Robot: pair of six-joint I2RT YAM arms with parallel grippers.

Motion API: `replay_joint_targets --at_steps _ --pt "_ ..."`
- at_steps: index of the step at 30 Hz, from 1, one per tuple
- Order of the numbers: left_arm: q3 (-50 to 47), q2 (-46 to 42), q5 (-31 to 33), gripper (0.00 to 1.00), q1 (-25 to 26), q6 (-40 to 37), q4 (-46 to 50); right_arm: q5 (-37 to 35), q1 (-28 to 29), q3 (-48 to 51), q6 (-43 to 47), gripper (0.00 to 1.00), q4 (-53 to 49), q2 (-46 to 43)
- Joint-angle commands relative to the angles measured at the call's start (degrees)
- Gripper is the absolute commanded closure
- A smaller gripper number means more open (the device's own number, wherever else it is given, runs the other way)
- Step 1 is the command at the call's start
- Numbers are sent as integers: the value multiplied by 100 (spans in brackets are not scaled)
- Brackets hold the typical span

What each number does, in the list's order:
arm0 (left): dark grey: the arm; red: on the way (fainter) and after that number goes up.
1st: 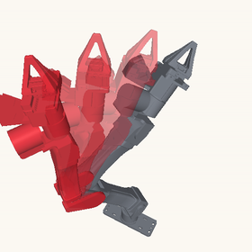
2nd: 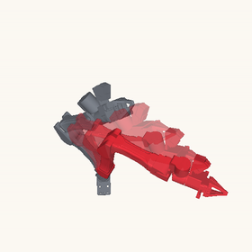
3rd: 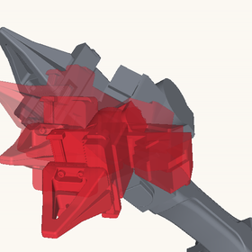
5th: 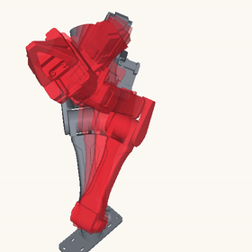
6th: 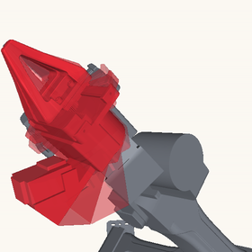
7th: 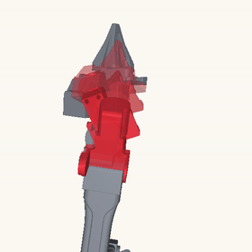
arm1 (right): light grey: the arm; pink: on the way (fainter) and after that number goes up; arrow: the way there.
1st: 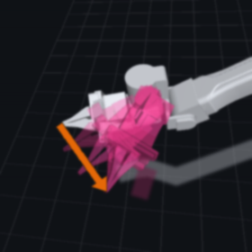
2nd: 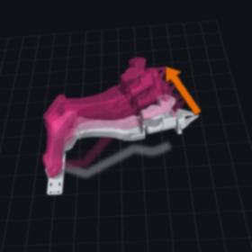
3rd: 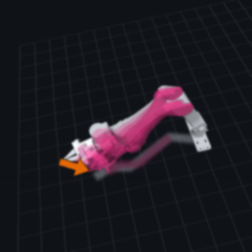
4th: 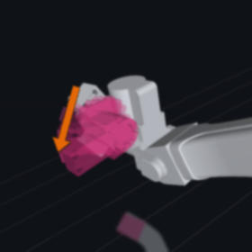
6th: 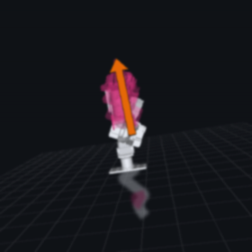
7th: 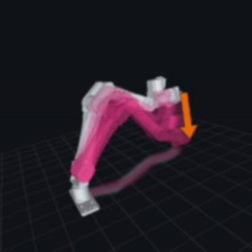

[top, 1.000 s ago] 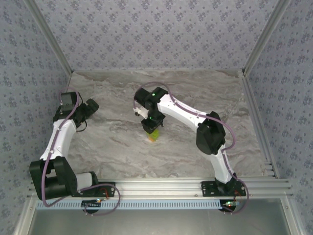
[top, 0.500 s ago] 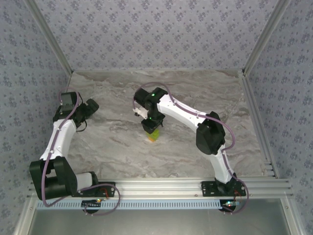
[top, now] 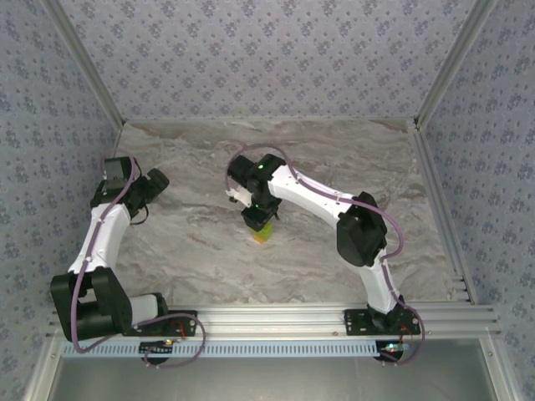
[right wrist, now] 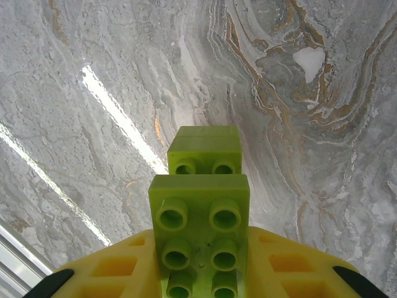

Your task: Assemble a carrot with lego

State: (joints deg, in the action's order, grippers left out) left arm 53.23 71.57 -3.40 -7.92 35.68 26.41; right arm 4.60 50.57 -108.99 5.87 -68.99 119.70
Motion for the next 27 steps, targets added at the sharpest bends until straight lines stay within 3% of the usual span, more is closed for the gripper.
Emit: replay_joint_targets --at_steps 1,16,27 --pt "117 -47 6 5 -37 2 42 89 111 501 112 67 -577 601" --pt "117 -29 8 5 -41 9 30 297 70 880 284 68 -288 749" --pt "117 -37 10 5 -34 9 48 135 -49 -1354 298 68 -1166 401"
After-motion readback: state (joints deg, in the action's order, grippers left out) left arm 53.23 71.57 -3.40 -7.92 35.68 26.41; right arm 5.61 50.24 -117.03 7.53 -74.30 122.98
